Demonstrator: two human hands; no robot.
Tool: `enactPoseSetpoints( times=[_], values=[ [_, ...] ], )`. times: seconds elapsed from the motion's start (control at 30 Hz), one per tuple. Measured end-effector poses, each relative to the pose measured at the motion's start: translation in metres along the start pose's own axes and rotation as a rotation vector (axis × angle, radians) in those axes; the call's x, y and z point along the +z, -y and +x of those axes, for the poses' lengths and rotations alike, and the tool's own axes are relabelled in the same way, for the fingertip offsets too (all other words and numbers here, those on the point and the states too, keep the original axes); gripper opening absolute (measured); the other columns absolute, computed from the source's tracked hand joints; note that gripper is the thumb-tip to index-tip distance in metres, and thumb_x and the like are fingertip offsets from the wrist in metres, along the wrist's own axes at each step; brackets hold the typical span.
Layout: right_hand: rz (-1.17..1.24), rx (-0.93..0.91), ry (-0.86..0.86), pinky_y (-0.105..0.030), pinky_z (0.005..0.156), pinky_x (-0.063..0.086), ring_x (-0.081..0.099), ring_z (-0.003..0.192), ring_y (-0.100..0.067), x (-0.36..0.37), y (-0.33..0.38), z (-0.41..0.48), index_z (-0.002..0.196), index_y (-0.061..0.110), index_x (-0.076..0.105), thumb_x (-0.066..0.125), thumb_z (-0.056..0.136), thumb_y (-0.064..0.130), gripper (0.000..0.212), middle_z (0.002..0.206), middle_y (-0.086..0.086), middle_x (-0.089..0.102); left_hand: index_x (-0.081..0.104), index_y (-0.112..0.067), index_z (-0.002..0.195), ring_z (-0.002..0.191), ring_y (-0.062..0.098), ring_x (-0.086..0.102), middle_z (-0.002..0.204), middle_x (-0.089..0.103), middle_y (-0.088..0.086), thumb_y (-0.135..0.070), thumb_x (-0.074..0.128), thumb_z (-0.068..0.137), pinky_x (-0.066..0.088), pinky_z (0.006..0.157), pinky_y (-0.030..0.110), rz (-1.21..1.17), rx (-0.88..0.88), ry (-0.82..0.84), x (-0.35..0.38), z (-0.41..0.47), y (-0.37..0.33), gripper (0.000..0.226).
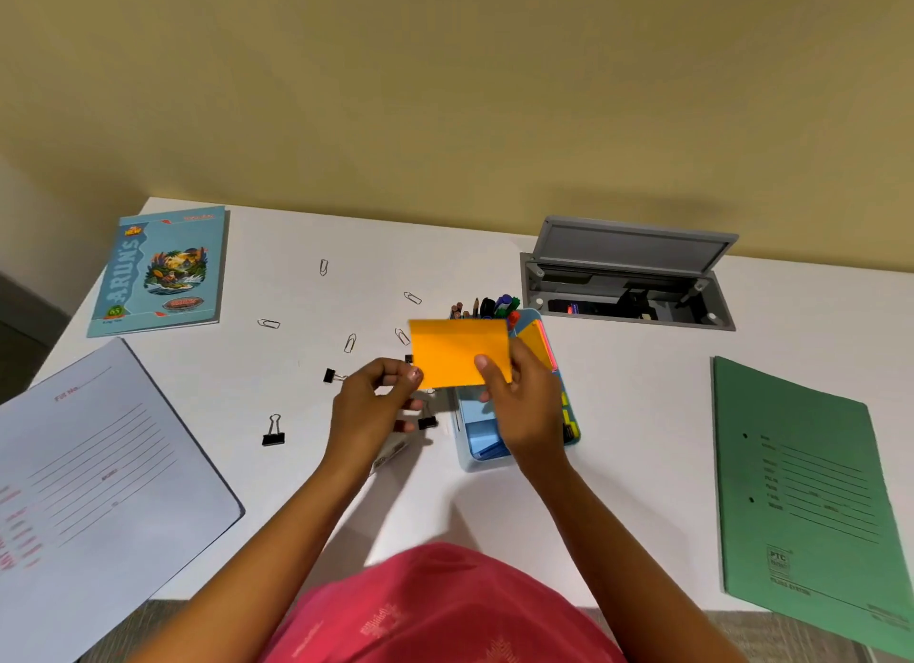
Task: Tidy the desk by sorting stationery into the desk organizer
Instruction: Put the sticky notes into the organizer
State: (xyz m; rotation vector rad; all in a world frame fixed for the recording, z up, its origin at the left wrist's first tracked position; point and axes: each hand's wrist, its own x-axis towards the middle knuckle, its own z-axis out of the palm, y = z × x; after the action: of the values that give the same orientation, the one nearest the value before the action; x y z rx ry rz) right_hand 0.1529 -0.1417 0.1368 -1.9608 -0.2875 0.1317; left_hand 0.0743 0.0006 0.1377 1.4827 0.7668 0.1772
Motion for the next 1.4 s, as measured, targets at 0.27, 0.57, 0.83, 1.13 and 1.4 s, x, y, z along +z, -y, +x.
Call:
enactPoseSetpoints(
  times=[0.27,0.57,0.83,1.13,1.4],
  values=[
    [-0.463,0.031,-0.412,-0.023,0.072,0.031,0.041,0.087,-0.012,-0.051,-0.022,0.039,0.11,0.001,0.052,0.036,0.102,0.017,0.025,0.103,-0.013,0.052,0.063,-0.029,0.08,0.082,0.014,0.064,0.087,0.066,-0.014,-0.031,0.067,0.081,0.047,0.068,0.031,0.508,-0.083,-0.092,-0.031,0.004,0.063,0.005],
    [-0.7,0.058,-0.131,-0.029,0.074,0.039,0.054,0.1,-0.03,-0.041,-0.044,0.054,0.122,0.0,0.05,0.042,0.099,0.011,0.026,0.119,-0.018,0.052,0.056,-0.026,0.093,0.083,0.016,0.056,0.092,0.054,-0.006,-0.033,0.071,0.076,0.041,0.067,0.028,0.842,-0.155,-0.016,-0.042,0.004,0.11,0.024],
    [-0.639,0.142,-0.071,-0.034,0.088,0.047,0.055,0.108,-0.027,-0.03,-0.051,0.064,0.126,0.006,0.051,0.053,0.095,0.019,0.034,0.126,-0.014,0.053,0.054,-0.019,0.099,0.089,0.022,0.055,0.091,0.052,-0.003,-0.019,0.051,0.087,0.037,0.06,0.03,1.094,-0.014,0.002,-0.039,0.006,0.114,0.013],
    [-0.326,0.027,-0.158,-0.026,0.075,0.049,0.055,0.082,-0.011,-0.031,-0.008,0.024,0.111,0.011,0.058,0.058,0.092,0.018,0.02,0.102,-0.005,0.06,0.052,-0.031,0.093,0.084,0.016,0.055,0.093,0.057,-0.011,-0.017,0.056,0.088,0.04,0.062,0.03,0.774,0.188,-0.032,-0.026,-0.005,0.056,0.015],
    [0.114,0.13,0.174,-0.013,0.059,0.051,0.064,0.073,0.004,-0.01,0.026,-0.012,0.109,0.023,0.055,0.065,0.087,0.021,0.024,0.09,0.015,0.063,0.054,-0.03,0.097,0.071,0.009,0.051,0.095,0.059,-0.014,-0.019,0.06,0.089,0.036,0.056,0.023,0.636,0.414,0.073,0.023,-0.013,-0.006,0.015]
  ],
)
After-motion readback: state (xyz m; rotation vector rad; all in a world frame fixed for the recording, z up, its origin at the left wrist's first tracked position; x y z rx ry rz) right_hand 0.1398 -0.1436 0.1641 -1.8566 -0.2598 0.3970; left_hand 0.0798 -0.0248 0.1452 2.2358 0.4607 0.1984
